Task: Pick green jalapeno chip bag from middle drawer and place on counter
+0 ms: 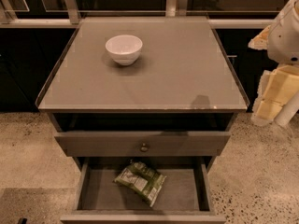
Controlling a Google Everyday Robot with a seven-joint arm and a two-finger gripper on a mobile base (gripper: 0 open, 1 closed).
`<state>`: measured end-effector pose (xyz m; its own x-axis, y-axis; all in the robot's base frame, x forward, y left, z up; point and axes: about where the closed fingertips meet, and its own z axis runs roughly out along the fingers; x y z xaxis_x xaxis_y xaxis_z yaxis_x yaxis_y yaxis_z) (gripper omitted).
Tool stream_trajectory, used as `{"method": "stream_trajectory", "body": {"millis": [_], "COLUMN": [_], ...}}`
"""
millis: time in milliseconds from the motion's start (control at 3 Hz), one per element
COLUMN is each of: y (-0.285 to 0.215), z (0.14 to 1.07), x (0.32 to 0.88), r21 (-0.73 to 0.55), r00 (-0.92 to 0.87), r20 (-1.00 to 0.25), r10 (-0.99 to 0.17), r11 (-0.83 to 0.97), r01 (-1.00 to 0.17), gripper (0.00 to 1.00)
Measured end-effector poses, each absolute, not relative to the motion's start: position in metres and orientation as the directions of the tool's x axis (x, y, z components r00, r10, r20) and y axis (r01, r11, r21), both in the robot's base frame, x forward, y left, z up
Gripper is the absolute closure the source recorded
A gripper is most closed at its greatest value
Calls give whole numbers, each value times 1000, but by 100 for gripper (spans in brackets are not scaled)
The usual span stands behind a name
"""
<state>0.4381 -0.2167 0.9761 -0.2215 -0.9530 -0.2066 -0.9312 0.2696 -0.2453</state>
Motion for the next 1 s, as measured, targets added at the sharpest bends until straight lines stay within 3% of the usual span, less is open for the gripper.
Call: {"method": "stream_trajectory", "body": {"millis": [667,1000], "y": [-214,-210], "z": [965,902], "x": [431,413], "r21": [-266,-188], "r00": [-220,-269], "r20": [-265,-408], "r10": [-939,-873], "r11": [291,368], "r01": [-919,-910], "gripper": [0,0]}}
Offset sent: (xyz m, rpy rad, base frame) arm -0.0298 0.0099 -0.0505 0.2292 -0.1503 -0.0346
